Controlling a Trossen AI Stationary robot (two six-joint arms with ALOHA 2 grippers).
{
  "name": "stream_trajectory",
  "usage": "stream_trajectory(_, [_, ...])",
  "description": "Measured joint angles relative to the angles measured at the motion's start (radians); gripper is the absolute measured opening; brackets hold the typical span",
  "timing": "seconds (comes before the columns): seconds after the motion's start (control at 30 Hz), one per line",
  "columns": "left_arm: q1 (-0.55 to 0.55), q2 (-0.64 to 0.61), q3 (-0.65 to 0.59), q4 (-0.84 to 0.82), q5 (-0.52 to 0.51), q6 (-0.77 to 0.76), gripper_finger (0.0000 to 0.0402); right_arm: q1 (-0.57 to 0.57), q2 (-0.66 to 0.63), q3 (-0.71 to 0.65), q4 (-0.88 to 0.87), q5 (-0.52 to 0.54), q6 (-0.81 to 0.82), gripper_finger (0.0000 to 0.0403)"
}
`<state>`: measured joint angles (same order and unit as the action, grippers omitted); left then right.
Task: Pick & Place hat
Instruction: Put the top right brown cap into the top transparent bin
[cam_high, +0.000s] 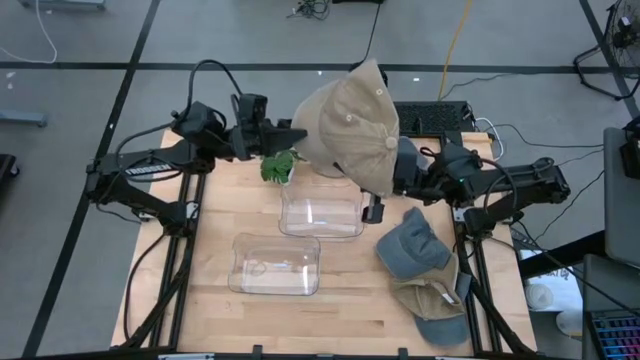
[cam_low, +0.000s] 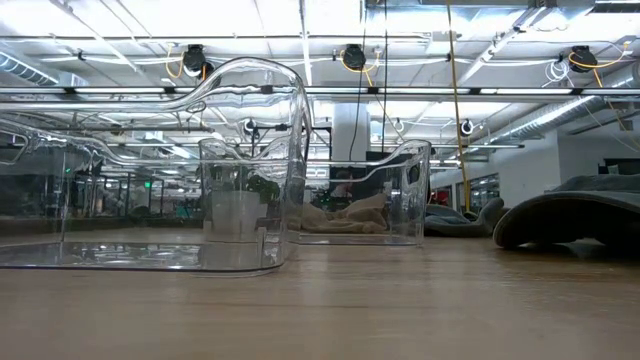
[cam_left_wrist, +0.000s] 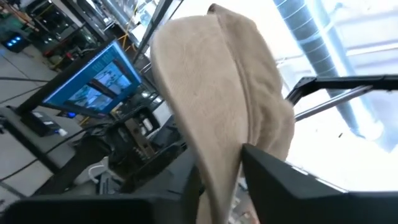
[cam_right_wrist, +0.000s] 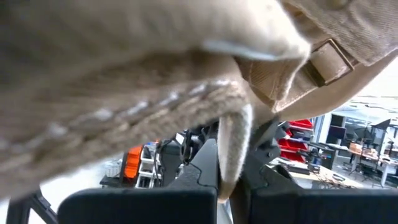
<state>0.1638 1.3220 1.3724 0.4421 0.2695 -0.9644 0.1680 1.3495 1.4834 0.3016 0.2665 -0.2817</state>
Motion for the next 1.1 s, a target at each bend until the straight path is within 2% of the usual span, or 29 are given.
stream_trajectory(0.33, [0.005,-0.001,0.0,0.025,0.027,-0.013,0.0014,0.0,0.001,-0.001,-0.006,0.021,0.0,0.0008])
stream_trajectory(0.5, [0.006,-0.001,0.0,0.031,0.037,-0.017,0.0012,0.008,0.001,-0.001,-0.031,0.043,-0.021,0.0024])
stream_trajectory(0.63, [0.009,-0.007,-0.002,0.024,0.046,-0.006,0.0008,0.029,-0.019,-0.001,-0.089,0.056,-0.006,0.0064])
stream_trajectory(0.83, [0.048,-0.019,-0.002,0.024,0.142,0.043,0.0008,0.083,-0.09,-0.001,-0.208,0.177,0.13,0.0162])
stream_trajectory(0.97, [0.079,-0.031,-0.002,0.011,0.236,0.083,0.0008,0.119,-0.15,0.0,-0.329,0.176,0.226,0.022])
stream_trajectory(1.1, [0.104,-0.043,-0.002,-0.051,0.277,0.144,0.0008,0.137,-0.197,0.0,-0.403,0.176,0.35,0.0251])
